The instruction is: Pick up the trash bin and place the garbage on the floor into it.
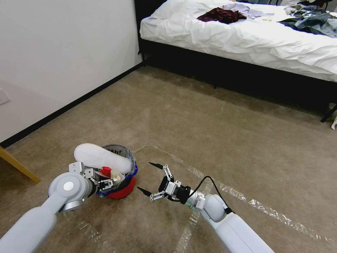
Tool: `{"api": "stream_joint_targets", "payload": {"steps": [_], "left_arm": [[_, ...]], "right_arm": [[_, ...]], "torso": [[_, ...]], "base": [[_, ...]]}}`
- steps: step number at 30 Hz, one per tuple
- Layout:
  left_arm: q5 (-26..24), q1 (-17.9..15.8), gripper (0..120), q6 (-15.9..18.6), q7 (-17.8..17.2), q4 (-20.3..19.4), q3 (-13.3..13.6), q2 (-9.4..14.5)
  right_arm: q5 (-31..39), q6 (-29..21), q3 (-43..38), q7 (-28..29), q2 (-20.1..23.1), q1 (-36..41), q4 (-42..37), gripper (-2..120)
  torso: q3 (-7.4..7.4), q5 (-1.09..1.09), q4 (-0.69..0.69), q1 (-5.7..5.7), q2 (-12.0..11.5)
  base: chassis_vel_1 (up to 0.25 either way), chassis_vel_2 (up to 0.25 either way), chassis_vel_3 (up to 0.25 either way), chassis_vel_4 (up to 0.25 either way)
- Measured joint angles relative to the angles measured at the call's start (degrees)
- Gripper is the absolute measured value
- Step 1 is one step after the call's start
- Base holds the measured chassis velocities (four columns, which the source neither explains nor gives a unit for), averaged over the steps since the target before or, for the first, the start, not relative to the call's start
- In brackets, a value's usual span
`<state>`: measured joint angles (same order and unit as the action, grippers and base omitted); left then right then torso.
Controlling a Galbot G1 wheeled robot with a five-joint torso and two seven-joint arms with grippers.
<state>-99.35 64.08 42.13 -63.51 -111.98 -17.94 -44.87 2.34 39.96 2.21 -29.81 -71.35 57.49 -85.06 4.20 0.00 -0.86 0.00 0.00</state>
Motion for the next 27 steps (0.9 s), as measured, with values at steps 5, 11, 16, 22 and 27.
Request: {"api": "stream_joint_targets", "payload": {"steps": [5,11,16,22,27], "left_arm": [[0.5,1.0,100,0.0,0.3,-0.6,-0.7,0.2],[1.1,1.6,100,0.0,0.7,-0.9,-1.1,0.3],[1.2,1.9,100,0.0,0.8,-1.5,-1.4,0.5],[1.2,1.9,100,0.0,0.8,-1.9,-1.5,0.6],[1.7,2.1,100,0.0,1.2,-2.2,-1.7,0.5]], "right_arm": [[0.0,0.0,0.2,0.0,-0.2,-0.2,0.2,100],[0.0,0.0,0.2,0.0,-0.6,-0.2,0.4,100],[-0.1,0.0,0.2,0.0,-0.7,-0.2,0.6,100],[-0.1,0.0,0.1,-0.1,-0.6,-0.2,0.7,100],[-0.1,0.0,0.1,-0.1,-0.7,-0.3,0.8,100]], "torso": [[0.0,0.0,0.0,0.0,0.0],[0.0,0.0,0.0,0.0,0.0],[0.0,0.0,0.0,0.0,0.0],[0.0,0.0,0.0,0.0,0.0],[0.0,0.0,0.0,0.0,0.0]], "base": [[0.0,0.0,0.0,0.0],[0.0,0.0,0.0,0.0],[0.0,0.0,0.0,0.0],[0.0,0.0,0.0,0.0],[0.0,0.0,0.0,0.0]]}}
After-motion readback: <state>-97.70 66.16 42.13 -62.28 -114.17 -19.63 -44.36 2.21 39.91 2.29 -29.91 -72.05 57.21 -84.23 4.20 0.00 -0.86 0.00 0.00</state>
